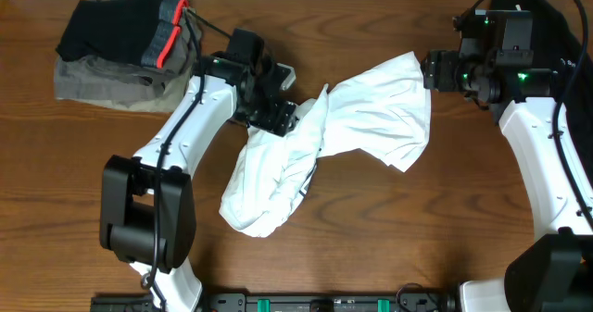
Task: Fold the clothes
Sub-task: 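Lift the T-shirt corner with the left gripper and pull it leftward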
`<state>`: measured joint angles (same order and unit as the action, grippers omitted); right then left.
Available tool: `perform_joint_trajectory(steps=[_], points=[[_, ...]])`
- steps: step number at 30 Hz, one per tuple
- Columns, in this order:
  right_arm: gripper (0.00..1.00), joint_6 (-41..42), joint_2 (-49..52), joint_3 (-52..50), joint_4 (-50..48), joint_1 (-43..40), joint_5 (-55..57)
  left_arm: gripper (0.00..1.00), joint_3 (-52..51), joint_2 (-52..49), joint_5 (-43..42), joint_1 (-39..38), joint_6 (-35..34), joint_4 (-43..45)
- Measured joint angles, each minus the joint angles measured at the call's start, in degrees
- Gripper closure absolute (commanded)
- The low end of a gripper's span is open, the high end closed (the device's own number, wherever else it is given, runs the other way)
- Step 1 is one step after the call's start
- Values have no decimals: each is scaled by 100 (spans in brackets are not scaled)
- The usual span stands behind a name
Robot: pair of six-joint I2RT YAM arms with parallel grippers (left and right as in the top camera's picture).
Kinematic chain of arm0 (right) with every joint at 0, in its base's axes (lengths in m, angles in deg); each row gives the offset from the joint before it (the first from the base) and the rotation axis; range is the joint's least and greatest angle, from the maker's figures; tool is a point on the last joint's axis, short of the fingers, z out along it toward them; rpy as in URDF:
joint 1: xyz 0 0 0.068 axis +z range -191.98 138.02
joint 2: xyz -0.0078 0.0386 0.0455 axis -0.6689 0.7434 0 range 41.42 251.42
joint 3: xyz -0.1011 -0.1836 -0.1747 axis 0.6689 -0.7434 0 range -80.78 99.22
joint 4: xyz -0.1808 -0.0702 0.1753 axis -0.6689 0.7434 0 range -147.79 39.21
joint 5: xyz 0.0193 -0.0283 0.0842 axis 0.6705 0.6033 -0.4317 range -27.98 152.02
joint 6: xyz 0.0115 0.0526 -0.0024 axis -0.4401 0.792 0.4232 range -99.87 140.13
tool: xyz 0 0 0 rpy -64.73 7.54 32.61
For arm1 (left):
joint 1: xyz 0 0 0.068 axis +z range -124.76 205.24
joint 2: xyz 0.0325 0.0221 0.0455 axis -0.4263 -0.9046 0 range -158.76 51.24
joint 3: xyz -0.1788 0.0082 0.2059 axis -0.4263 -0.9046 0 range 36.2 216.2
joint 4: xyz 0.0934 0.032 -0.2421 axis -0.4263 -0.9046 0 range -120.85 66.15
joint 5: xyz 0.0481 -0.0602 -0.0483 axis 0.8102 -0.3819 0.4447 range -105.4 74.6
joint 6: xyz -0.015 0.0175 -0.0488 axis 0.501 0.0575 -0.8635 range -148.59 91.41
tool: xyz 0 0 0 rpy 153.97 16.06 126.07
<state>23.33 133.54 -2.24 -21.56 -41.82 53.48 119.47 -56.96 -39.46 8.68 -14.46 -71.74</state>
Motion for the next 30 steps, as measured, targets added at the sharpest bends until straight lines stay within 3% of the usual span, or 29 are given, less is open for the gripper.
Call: perform_joint_trajectory(steps=[12, 14, 17, 18, 30], points=[[20, 0, 42, 0, 0, 0, 0, 24, 0, -509, 216, -15, 546, 87], [20, 0, 42, 0, 0, 0, 0, 34, 0, -675, 299, -15, 551, 136], [20, -2, 42, 0, 0, 0, 0, 74, 0, -782, 435, -15, 544, 197], [20, 0, 42, 0, 0, 0, 0, 92, 0, -785, 481, -15, 507, 234], [20, 0, 42, 0, 0, 0, 0, 94, 586, -227, 1180, -15, -236, 321]])
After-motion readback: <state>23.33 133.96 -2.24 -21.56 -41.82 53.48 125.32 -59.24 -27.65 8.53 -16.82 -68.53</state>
